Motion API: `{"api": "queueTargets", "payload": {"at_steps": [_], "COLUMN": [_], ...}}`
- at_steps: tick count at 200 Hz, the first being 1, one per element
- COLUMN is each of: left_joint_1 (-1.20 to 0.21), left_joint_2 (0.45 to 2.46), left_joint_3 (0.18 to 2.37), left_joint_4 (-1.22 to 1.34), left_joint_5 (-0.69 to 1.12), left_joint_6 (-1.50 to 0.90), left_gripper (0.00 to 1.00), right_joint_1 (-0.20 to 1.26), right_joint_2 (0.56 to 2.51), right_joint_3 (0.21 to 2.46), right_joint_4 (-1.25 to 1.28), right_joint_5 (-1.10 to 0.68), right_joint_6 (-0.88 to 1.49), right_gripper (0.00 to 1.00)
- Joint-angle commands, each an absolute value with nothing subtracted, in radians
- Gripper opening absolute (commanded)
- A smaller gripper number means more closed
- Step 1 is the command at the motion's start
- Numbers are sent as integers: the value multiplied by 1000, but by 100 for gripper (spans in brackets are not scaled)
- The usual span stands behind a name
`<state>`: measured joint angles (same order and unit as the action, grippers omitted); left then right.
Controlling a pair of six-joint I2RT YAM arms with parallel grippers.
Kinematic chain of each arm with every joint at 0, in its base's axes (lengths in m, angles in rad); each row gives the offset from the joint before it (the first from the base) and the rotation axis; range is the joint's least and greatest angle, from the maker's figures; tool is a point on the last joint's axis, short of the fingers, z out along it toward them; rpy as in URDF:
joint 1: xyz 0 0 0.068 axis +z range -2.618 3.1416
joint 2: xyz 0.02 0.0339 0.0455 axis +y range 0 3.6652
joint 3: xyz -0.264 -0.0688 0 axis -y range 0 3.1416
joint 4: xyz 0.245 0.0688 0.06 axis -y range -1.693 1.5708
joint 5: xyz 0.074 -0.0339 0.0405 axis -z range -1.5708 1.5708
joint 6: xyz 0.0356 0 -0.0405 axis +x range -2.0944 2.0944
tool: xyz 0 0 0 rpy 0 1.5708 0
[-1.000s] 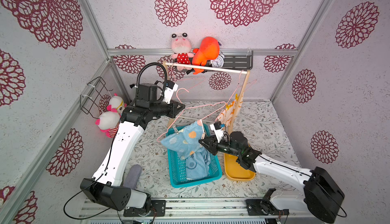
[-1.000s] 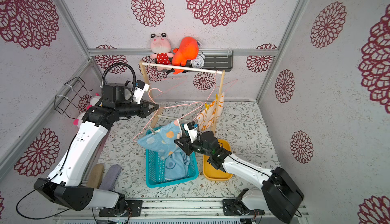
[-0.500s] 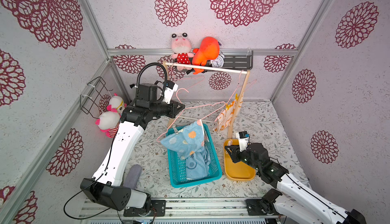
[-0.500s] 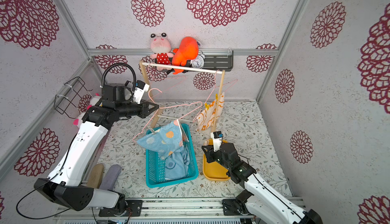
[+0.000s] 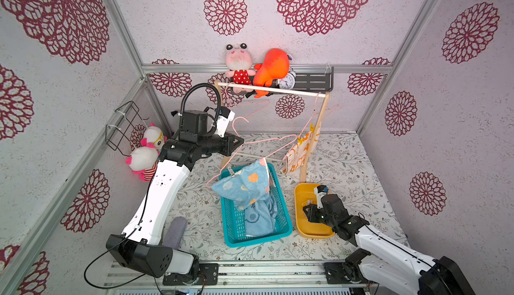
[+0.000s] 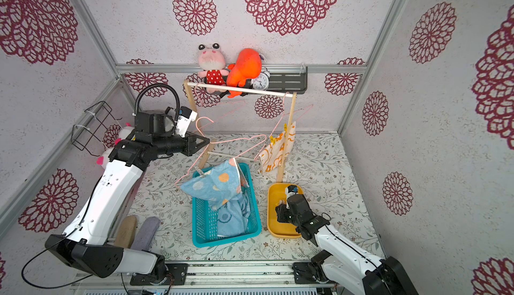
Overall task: Remove the clothespins securing towels to the hanger
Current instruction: Place the clothespin in the storage box, then remove the clothespin from the hanger.
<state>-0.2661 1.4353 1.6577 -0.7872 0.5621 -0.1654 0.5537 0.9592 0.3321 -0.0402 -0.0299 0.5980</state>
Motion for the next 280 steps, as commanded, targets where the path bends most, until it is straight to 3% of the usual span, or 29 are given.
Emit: {"api": "queueTargets", "payload": {"at_steps": [1, 60, 107, 161, 219, 280], "left_joint_1": [-269, -273, -275, -291, -332, -360], "left_joint_2": [1438, 1439, 1439, 1459, 1492, 1511], "left_joint_3": [1656, 1656, 1657, 1670, 1689, 1707], "left_joint_4": [-775, -777, -779, -799, -825, -866], "left_joint_5": [560, 560, 558, 608, 667, 743], "left_joint_6": [-153, -152, -150, -139, -125, -94], "left_gripper": [0, 0, 0, 0, 0, 0], "right_joint_1": [542, 537, 538, 560, 748, 859], "right_joint_2": [967, 976, 879, 739, 947, 1208], "right_joint_3": [333, 349, 426, 491, 716, 997], "right_joint_4": [-1, -30, -112, -5, 102, -37], "right_joint_5": [1, 23, 34, -145, -251, -354], "right_joint_6": [623, 608, 492, 318, 126, -151], "right_gripper": [34, 54, 54, 52, 52, 53]}}
